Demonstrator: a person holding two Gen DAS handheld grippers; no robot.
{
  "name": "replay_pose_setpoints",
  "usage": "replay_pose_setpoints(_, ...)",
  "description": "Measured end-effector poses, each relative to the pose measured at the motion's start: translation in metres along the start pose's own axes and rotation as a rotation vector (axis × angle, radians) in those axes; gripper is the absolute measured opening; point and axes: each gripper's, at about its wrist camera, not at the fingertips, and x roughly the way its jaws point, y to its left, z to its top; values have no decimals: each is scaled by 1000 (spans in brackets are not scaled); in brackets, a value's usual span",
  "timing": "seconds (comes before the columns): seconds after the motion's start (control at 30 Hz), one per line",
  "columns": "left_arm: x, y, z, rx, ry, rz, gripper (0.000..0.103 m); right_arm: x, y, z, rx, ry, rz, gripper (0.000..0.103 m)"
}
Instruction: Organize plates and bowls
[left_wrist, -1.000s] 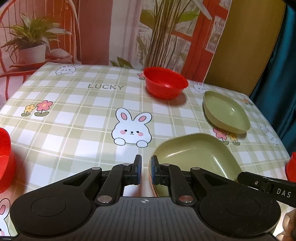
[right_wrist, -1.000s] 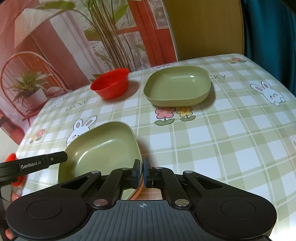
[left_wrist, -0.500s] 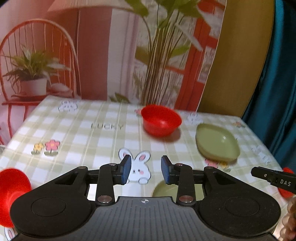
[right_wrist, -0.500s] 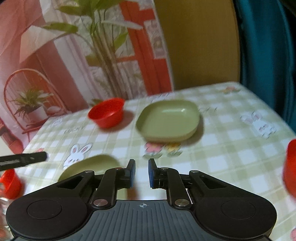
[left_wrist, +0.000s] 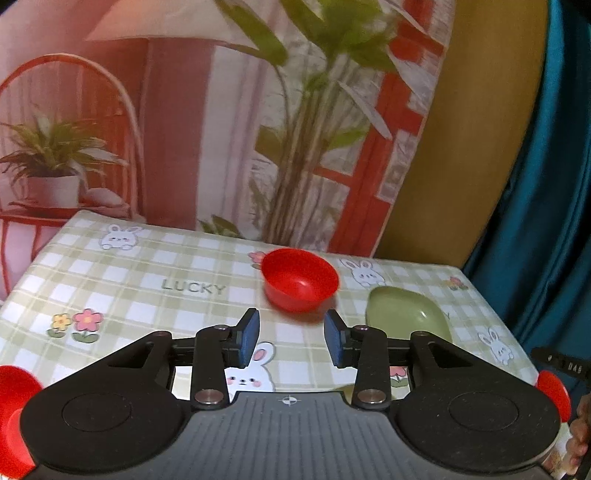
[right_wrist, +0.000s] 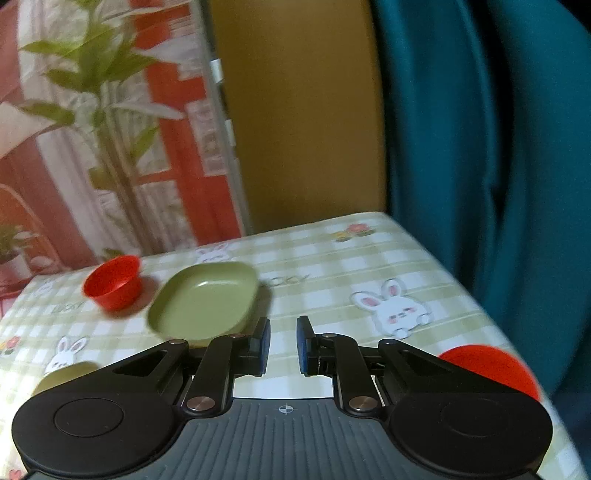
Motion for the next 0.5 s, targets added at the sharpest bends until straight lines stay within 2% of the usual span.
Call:
replay_pose_setpoints(0.17, 25, -22, 1, 60, 18, -27, 40, 10, -8, 3, -15, -14, 1, 18)
replay_pose_setpoints(0.5, 97, -55, 4, 126, 98, -102, 40, 52, 14, 12, -53, 7, 52, 18)
